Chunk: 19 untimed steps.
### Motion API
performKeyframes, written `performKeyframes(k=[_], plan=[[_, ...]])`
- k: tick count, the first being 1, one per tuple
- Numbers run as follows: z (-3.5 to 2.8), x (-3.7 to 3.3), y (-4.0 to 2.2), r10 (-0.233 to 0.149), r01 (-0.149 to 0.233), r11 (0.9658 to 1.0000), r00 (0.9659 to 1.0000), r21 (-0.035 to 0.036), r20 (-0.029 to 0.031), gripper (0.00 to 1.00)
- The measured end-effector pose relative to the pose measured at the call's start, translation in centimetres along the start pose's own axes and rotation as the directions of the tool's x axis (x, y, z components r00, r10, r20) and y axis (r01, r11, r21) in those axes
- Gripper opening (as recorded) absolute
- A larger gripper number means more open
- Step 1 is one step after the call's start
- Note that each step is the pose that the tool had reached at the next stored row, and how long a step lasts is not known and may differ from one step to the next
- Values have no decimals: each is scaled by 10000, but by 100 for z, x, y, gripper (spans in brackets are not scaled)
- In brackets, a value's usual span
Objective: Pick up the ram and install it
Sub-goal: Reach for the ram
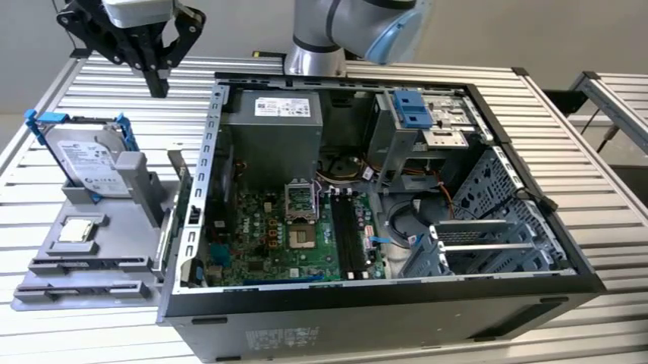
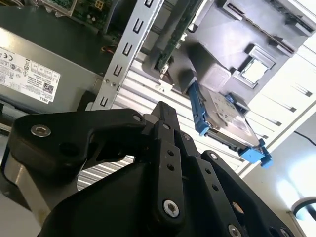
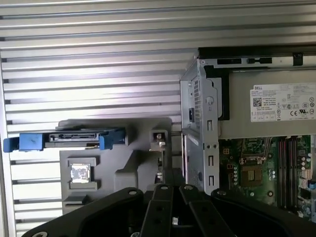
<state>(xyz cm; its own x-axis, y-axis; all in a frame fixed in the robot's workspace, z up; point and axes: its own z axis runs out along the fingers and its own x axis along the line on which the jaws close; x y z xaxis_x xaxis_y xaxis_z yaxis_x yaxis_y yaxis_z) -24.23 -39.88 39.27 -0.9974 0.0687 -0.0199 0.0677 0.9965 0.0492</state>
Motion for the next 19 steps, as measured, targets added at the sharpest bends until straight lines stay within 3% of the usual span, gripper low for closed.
performKeyframes(k=[19], plan=[[-13, 602, -41, -1, 1, 10000, 10000, -2, 1, 0]])
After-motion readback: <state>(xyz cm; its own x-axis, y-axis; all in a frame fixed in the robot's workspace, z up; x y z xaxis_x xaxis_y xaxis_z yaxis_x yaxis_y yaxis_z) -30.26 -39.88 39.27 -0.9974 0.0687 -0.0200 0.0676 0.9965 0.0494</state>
